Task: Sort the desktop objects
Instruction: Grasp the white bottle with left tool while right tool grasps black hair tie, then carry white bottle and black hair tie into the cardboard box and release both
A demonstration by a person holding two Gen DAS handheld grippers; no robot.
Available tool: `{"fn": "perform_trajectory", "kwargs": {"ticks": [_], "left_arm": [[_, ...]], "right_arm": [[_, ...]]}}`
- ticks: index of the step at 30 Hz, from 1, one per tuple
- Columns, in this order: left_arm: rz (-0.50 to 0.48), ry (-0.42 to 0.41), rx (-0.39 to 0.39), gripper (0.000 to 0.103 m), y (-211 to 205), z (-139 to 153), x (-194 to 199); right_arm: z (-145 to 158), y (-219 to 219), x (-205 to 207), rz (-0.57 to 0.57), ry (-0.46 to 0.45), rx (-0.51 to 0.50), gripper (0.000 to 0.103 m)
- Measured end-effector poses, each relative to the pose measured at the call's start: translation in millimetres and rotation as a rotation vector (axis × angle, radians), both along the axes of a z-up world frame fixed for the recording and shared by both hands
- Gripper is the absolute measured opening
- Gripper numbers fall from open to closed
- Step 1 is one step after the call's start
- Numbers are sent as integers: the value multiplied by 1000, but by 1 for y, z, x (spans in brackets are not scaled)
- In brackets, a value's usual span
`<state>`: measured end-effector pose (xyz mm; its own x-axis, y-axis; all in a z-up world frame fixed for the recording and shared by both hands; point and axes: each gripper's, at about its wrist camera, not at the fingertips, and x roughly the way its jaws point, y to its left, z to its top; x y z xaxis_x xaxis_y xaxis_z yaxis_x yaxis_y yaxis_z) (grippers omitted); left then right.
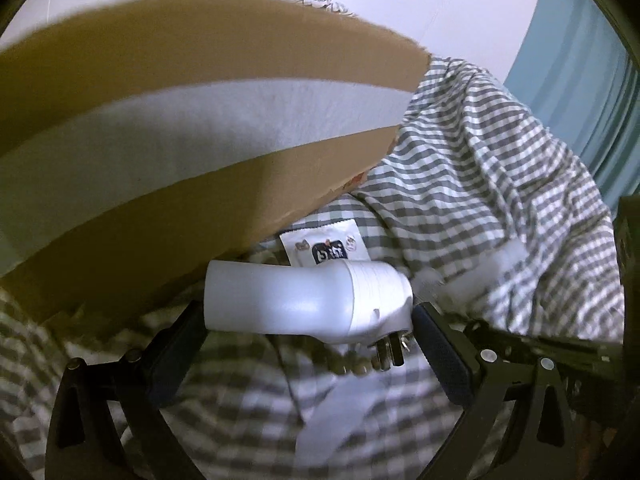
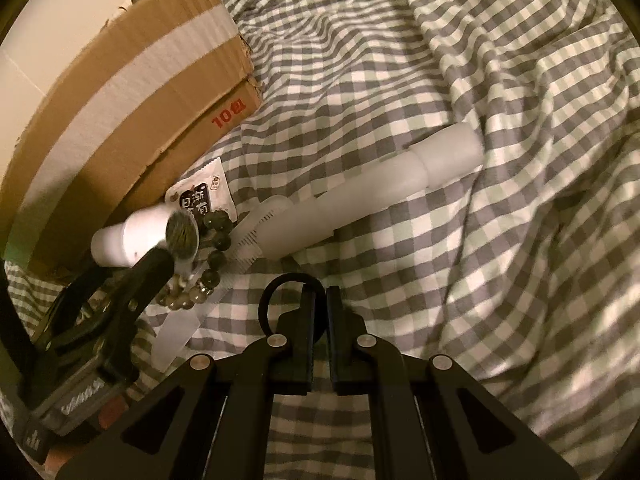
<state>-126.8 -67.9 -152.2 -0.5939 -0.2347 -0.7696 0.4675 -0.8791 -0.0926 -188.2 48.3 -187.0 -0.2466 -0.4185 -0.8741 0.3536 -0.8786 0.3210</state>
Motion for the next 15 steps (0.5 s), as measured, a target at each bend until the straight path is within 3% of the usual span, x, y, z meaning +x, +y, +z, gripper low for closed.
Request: {"fn": "perform_trajectory", "kwargs": {"ticks": [6,11,15], "left_arm": [[-43,17,-2,102,16,26,21],[-90,62,-28,102,29,55,35],[-98,119,-40,102,32,84,46]], "right_arm": [[22,18,20,-27,40,-12,5],[43,15,10,-63,66,-33,5],[68,27,29,-83,103,-51,5]]}}
